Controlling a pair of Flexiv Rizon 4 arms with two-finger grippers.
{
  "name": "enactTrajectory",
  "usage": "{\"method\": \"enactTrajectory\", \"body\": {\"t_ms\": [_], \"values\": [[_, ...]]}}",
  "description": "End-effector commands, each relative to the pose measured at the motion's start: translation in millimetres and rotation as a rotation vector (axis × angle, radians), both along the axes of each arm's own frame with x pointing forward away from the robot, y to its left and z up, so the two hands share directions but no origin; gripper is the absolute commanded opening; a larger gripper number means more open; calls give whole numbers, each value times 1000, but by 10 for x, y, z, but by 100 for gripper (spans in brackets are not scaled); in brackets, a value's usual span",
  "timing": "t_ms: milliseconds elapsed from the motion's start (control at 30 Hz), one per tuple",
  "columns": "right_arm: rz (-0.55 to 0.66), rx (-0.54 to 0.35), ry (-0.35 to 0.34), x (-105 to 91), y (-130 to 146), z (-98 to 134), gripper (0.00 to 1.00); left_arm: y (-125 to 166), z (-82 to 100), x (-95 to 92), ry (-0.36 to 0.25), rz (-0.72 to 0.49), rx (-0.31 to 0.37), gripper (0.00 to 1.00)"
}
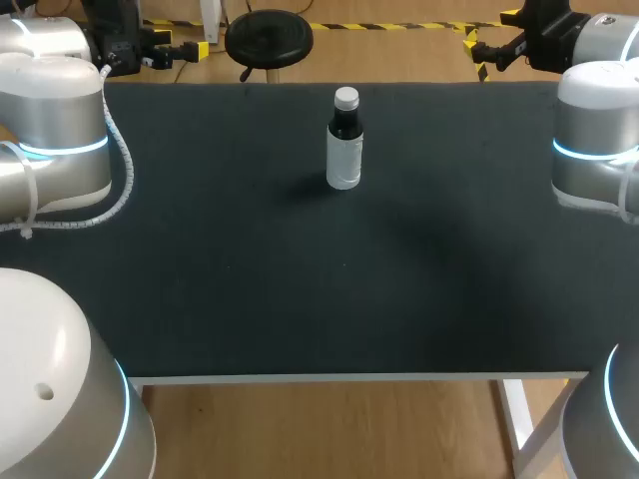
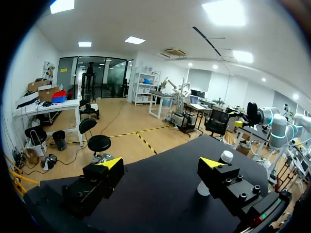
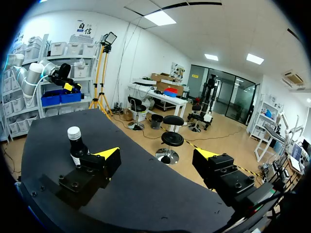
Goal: Unscrew the bottle cap
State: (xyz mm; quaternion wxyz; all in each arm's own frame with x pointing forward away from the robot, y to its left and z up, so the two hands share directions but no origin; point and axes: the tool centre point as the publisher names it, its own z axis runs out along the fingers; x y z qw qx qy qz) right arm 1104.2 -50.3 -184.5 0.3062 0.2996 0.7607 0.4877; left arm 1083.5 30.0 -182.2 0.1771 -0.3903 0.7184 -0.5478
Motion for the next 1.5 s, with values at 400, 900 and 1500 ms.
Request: {"method": "enactTrajectory", "body": {"t_ms": [400, 900, 1500], "values": [[0, 0, 0, 0, 0, 0, 100, 0, 0, 0, 0, 0, 0, 100], [0, 0, 0, 0, 0, 0, 100, 0, 0, 0, 0, 0, 0, 100], [0, 0, 0, 0, 0, 0, 100, -72, -96, -28, -87, -341, -30, 100]]}}
